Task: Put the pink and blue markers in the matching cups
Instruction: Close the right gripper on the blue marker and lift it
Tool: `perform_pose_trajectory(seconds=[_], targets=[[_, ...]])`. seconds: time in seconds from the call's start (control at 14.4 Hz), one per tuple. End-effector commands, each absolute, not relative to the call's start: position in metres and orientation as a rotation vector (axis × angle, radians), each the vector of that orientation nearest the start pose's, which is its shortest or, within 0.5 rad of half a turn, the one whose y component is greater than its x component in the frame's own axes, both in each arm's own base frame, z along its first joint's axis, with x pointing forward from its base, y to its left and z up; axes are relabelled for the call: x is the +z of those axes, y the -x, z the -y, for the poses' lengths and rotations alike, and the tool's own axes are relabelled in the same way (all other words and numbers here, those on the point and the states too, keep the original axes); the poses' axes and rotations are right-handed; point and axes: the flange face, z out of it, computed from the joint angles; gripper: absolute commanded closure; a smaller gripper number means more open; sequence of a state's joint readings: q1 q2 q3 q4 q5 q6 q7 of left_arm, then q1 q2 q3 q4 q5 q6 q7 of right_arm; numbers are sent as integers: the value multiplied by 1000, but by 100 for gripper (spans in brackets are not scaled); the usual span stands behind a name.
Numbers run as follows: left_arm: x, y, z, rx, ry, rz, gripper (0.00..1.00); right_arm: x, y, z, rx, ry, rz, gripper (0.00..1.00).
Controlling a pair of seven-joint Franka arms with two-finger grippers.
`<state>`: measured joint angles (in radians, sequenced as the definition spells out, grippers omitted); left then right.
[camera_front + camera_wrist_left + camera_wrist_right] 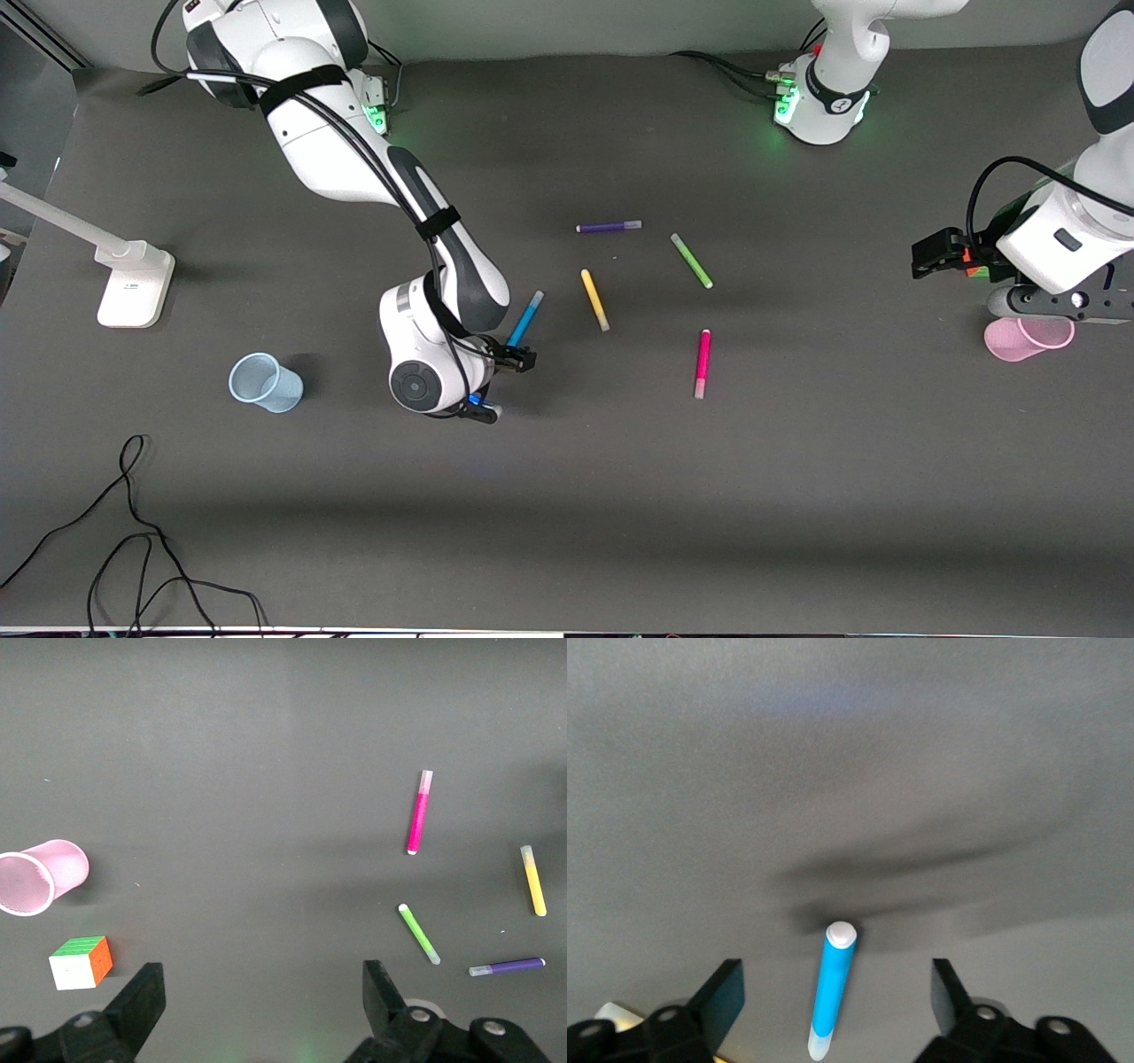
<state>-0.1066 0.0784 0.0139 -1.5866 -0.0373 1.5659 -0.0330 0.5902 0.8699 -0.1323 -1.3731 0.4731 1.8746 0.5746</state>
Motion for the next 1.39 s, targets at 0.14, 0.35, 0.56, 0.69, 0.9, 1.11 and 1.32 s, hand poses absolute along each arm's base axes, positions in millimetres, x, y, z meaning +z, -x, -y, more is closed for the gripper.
perform_pose_trajectory(seconds=[0.14, 0.35, 0.56, 0.69, 0.9, 1.11, 1.32], targets=[[576, -570, 57, 162, 3156, -112, 1, 175, -600, -361, 680, 2911, -502, 25], [575, -570, 57, 167, 3156, -115, 1, 169, -596, -360, 686, 2917, -507, 25], [576, -570, 57, 165, 3156, -115, 1, 166, -592, -365, 691, 2921, -501, 28], [576, -570, 57, 165, 3156, -115, 1, 164, -592, -364, 683, 2921, -507, 35], [576, -570, 57, 165, 3156, -112, 1, 155, -590, -362, 671, 2923, -519, 42], [576, -570, 57, 165, 3156, -115, 1, 154, -590, -363, 667, 2922, -519, 60], [576, -570, 57, 167, 3156, -115, 1, 153, -590, -362, 669, 2923, -520, 79]])
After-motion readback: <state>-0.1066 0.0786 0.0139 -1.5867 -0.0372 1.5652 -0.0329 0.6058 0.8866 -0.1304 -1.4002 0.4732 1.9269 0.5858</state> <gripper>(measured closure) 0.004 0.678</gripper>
